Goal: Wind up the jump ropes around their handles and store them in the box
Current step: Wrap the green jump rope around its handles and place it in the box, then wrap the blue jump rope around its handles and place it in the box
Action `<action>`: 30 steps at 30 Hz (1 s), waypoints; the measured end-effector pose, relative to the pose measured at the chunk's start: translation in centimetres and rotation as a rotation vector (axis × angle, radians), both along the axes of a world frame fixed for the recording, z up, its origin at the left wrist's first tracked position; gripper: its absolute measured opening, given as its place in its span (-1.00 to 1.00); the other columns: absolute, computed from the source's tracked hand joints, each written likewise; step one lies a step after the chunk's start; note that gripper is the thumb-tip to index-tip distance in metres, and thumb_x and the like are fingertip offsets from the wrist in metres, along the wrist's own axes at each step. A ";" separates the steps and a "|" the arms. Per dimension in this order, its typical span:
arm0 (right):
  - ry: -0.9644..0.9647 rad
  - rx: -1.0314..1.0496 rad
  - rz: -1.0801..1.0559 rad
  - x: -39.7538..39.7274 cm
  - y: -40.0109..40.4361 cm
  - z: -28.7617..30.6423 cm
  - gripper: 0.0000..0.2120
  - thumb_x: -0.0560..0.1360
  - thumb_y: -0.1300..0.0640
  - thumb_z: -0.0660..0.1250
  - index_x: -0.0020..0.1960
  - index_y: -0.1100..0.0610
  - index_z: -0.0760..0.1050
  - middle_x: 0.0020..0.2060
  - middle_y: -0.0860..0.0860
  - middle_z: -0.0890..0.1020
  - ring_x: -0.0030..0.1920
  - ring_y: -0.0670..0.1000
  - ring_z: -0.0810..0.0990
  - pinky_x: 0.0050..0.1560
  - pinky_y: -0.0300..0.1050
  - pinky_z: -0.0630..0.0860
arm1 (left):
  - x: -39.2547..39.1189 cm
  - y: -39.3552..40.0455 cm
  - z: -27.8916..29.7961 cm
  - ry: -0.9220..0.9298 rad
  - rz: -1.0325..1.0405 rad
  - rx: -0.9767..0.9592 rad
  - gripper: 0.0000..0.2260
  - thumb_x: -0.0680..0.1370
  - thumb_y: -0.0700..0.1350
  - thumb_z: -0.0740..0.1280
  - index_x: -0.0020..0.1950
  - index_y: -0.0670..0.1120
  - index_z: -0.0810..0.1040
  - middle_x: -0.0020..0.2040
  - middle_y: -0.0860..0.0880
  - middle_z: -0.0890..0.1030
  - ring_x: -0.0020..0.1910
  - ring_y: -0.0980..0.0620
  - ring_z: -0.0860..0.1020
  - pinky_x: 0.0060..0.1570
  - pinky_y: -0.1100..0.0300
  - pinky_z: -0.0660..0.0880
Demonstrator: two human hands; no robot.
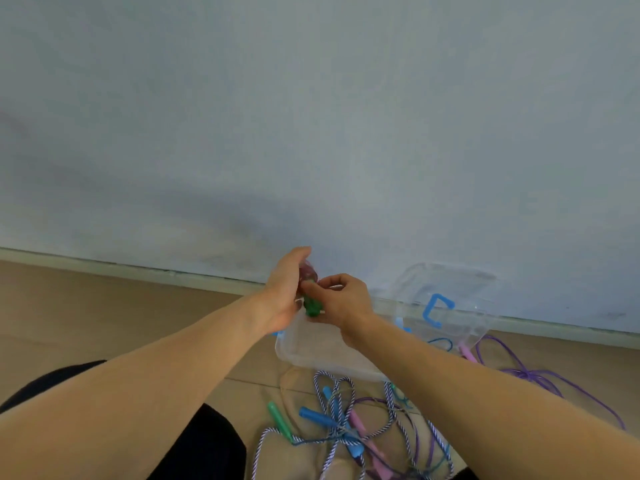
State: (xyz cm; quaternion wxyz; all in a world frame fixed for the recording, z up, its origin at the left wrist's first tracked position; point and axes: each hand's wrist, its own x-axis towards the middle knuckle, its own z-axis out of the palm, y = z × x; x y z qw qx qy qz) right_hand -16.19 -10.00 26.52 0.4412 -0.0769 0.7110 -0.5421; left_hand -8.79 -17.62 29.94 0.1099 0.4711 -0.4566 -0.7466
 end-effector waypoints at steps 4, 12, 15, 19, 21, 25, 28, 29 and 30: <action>-0.106 0.166 -0.041 -1.1 -1.5 -5.5 -0.76 0.39 0.22 0.54 -0.12 0.30 0.51 -0.12 0.26 0.61 -0.25 0.22 0.67 -0.14 0.20 0.66 | 4.8 -1.7 -3.8 -0.675 -0.724 -0.673 -0.73 0.55 -0.01 0.30 0.20 -0.09 0.44 0.05 -0.03 0.54 0.02 -0.03 0.52 -0.06 0.14 0.46; -0.032 0.493 -0.068 -2.6 -5.4 -19.6 -0.65 0.41 0.06 0.46 0.11 0.22 0.54 0.01 0.16 0.62 -0.04 0.14 0.62 -0.03 0.09 0.65 | 8.6 -0.3 -11.9 -0.690 -0.846 -0.443 -0.78 0.59 -0.04 0.19 -0.03 -0.16 0.54 -0.07 -0.12 0.64 -0.10 -0.11 0.61 -0.13 0.13 0.50; 0.283 0.560 0.020 -1.2 -6.2 -21.5 -0.67 0.46 0.04 0.42 0.11 0.25 0.59 0.03 0.17 0.66 0.07 0.18 0.64 0.02 -0.09 0.56 | 9.9 1.1 -16.0 -0.692 -0.902 -0.246 -0.72 0.58 0.02 0.19 0.06 -0.17 0.54 0.03 -0.18 0.69 -0.21 -0.08 0.59 -0.19 0.15 0.48; 0.338 0.499 0.478 1.0 -6.5 -22.6 -0.67 0.50 0.15 0.38 0.26 0.15 0.53 0.13 0.08 0.61 0.18 0.11 0.58 -0.03 -0.22 0.40 | 10.9 2.2 -19.1 -0.694 -0.827 -0.203 -0.79 0.56 -0.03 0.18 -0.14 -0.11 0.53 -0.11 -0.16 0.71 -0.27 -0.07 0.59 -0.16 0.11 0.52; 0.298 0.579 0.696 1.5 -6.9 -22.4 -0.59 0.49 0.10 0.40 0.31 0.16 0.49 0.20 0.10 0.58 0.24 0.13 0.54 0.12 -0.13 0.44 | 11.1 2.6 -19.7 -0.676 -0.740 -0.231 -0.79 0.56 -0.08 0.18 -0.22 -0.10 0.51 -0.15 -0.19 0.71 -0.30 -0.07 0.59 -0.24 0.17 0.47; 0.469 0.631 0.833 0.8 -7.1 -20.8 -0.72 0.55 0.06 0.29 0.21 0.15 0.54 0.17 0.09 0.61 0.18 0.14 0.56 0.08 -0.14 0.46 | 12.1 3.8 -20.3 -0.669 -0.684 -0.206 -0.82 0.55 -0.12 0.17 -0.24 -0.06 0.46 -0.12 -0.20 0.71 -0.33 -0.05 0.60 -0.30 0.23 0.45; 0.582 0.641 0.847 -1.1 -5.9 -16.3 -0.82 0.50 0.09 0.38 -0.02 0.18 0.64 -0.06 0.09 0.66 0.04 0.12 0.63 -0.16 -0.21 0.38 | 12.6 5.1 -20.7 -0.689 -0.707 -0.186 -0.82 0.55 -0.11 0.16 -0.21 -0.12 0.47 -0.16 -0.20 0.70 -0.20 -0.16 0.67 -0.20 0.16 0.49; 0.598 0.612 0.848 -1.9 -5.1 -14.6 -0.86 0.47 0.08 0.37 -0.16 0.15 0.62 -0.18 0.10 0.65 -0.05 0.12 0.63 -0.18 -0.19 0.38 | 12.5 5.6 -20.7 -0.699 -0.718 -0.176 -0.80 0.56 -0.12 0.16 -0.18 -0.16 0.51 -0.17 -0.21 0.68 -0.16 -0.19 0.67 -0.18 0.14 0.51; 0.592 0.585 0.833 -2.4 -4.0 -13.0 -0.85 0.42 0.07 0.34 -0.28 0.11 0.55 -0.30 0.10 0.60 -0.14 0.11 0.61 -0.19 -0.13 0.41 | 12.1 6.2 -20.7 -0.713 -0.729 -0.176 -0.77 0.57 -0.13 0.16 -0.11 -0.20 0.56 -0.13 -0.23 0.67 -0.14 -0.20 0.66 -0.17 0.13 0.52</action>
